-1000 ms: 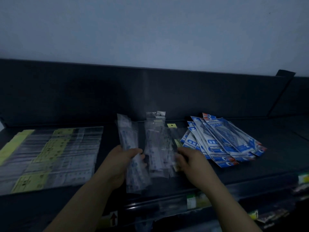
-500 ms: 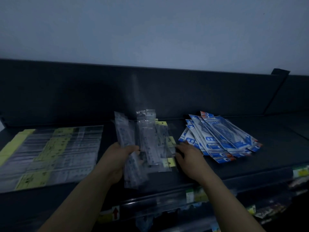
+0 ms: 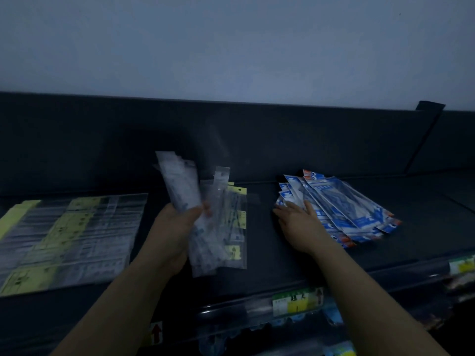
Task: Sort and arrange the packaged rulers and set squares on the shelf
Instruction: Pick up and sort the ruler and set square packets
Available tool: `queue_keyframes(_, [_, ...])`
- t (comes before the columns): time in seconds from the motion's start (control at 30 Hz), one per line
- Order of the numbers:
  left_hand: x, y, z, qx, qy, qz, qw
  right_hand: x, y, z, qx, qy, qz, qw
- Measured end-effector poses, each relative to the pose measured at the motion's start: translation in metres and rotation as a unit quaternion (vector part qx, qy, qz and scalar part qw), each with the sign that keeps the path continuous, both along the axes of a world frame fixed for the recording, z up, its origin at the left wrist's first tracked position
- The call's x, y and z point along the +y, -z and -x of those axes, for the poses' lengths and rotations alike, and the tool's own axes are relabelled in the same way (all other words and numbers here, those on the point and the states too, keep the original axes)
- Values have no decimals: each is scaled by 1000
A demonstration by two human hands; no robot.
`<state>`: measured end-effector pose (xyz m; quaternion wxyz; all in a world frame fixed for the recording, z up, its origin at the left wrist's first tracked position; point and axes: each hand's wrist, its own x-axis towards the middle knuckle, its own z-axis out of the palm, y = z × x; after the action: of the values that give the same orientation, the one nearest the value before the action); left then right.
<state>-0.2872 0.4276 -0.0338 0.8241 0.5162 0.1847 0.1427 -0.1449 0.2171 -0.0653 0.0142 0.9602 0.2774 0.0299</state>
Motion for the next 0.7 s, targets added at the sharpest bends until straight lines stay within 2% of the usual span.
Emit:
queue_keyframes(0.17, [-32,-8,-19,11,67,59,996,-40,3,-39,22,28,-5,999])
queue_keyframes(0.3, [-69,-9,-44,-1,63,107,992,-76,-7,-63,28,43,4,999])
queue_keyframes(0.4, [-96,-8,-65,-14,49,105,993,-91,-16,-72,12,50,13,999])
queue_keyframes(0.43, [-105,-7,-72,-18,41,101,994,-92,-18,-72,-6,30,-24,999])
queue_keyframes(0.47, [-113,-6,-79,-21,33,88,995,-90,-23,-68,-5,-5,-101,995])
queue_keyframes(0.5, [-121,-5,-86,-20,26,67,997,-85,-29,-60,38,-37,-209,977])
queue_keyframes(0.57, [-134,-3,-99,-17,21,18,999,-71,-45,-36,231,-74,-389,889])
queue_keyframes(0.6, [-139,-2,-105,-19,22,2,1000,-64,-49,-28,317,-92,-420,845])
queue_keyframes(0.63, [-144,-2,-109,-22,25,-11,999,-60,-48,-26,370,-106,-429,817])
queue_keyframes(0.7, [-145,-2,-115,-24,32,-56,998,-55,-44,-27,419,-105,-442,787])
